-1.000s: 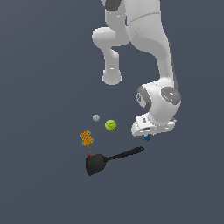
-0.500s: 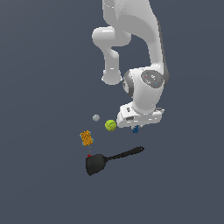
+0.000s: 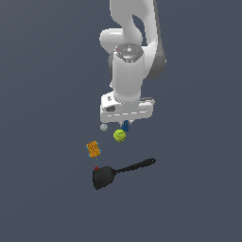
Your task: Pick up a designated object from a clutter of objects.
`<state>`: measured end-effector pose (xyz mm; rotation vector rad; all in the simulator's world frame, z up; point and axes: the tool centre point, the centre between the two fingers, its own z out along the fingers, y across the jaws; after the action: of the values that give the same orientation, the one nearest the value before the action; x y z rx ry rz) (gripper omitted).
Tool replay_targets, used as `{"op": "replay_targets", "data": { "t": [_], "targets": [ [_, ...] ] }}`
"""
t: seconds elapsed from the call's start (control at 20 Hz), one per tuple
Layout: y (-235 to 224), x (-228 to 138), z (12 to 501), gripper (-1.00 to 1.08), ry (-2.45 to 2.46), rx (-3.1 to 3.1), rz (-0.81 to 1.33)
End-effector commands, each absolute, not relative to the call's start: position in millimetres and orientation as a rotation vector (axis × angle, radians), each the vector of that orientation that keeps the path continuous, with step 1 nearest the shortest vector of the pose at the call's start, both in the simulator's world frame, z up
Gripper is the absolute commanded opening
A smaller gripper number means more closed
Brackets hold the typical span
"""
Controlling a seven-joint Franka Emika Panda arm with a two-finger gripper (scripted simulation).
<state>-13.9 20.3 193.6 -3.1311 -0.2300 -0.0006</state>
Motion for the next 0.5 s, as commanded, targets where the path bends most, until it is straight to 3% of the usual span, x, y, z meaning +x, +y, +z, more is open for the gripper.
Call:
{"op": "replay_targets", "data": {
  "t": [0.0,0.45],
  "targets": [
    [-5.4,-19.8,213.4,-1.0,-0.231,-3.129,-0.001],
    [-97.8,-37.1,284.0,-1.0,-0.231,-3.128,-0.001]
  ]
}}
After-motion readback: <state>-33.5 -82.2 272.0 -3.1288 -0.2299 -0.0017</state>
